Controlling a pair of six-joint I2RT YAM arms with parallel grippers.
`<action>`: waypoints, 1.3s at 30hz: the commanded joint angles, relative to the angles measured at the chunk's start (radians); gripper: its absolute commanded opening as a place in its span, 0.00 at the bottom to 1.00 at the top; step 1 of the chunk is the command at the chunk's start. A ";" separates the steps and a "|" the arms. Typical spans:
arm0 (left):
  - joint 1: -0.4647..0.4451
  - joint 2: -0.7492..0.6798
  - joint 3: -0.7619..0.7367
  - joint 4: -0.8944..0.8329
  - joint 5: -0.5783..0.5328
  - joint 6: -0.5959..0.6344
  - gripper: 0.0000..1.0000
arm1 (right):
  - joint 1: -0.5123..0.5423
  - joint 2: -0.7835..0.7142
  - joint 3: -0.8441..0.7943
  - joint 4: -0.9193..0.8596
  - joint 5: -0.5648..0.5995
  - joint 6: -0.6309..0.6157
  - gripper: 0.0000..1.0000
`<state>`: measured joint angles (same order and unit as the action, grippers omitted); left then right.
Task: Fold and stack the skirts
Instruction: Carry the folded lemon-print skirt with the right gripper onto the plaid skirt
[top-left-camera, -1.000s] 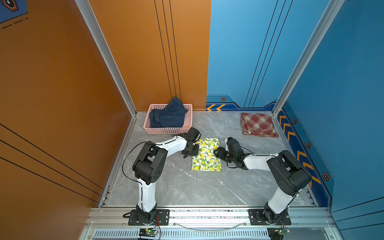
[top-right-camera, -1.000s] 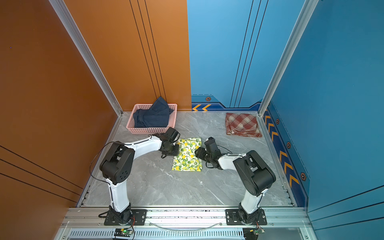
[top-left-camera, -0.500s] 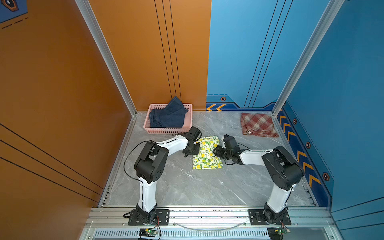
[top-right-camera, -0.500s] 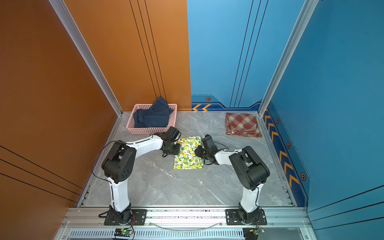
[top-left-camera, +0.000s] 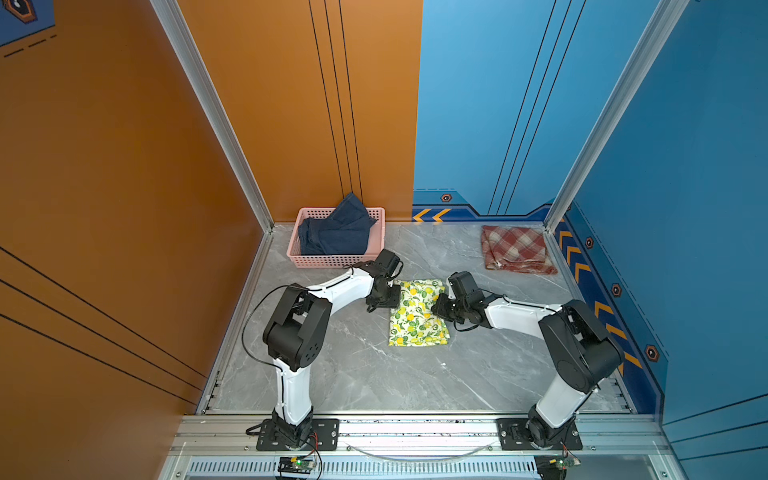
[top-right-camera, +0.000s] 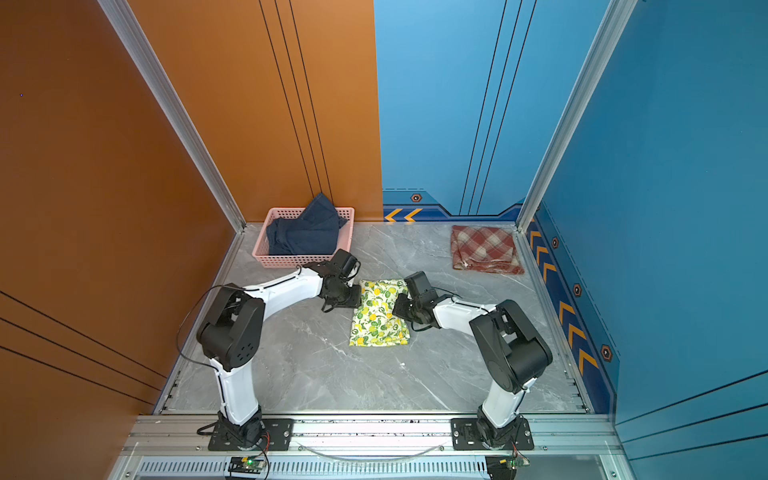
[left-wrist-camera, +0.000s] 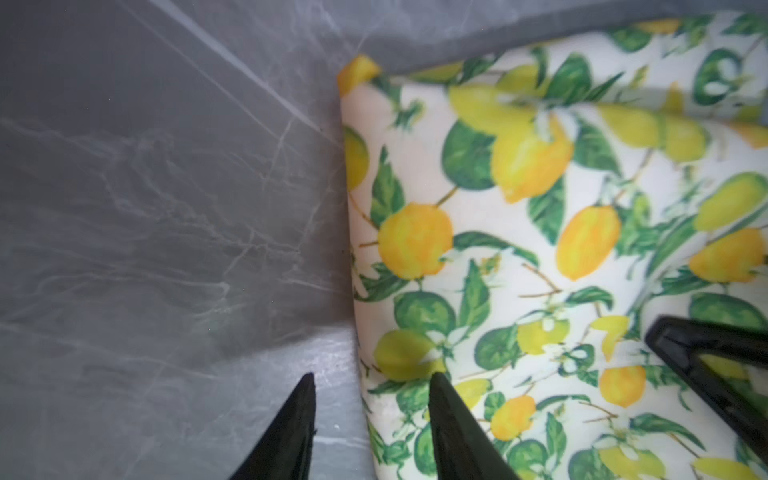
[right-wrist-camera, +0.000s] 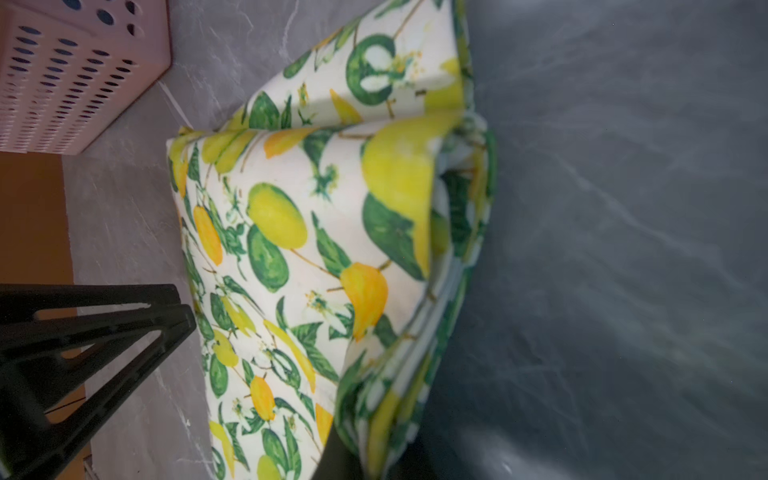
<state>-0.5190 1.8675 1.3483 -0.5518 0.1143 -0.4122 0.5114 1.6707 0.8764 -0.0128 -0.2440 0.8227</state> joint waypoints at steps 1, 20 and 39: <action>0.022 -0.132 0.014 -0.040 0.060 0.022 0.49 | -0.028 -0.116 0.040 -0.090 0.017 0.089 0.00; 0.039 -0.309 -0.108 0.026 0.179 0.119 0.50 | -0.301 -0.212 0.454 -0.263 0.501 0.252 0.00; 0.027 -0.269 -0.102 0.044 0.258 0.121 0.63 | -0.508 0.382 1.020 -0.260 0.756 0.579 0.00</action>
<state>-0.4900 1.5864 1.2503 -0.5182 0.3435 -0.3054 0.0120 2.0155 1.8015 -0.2634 0.4767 1.3437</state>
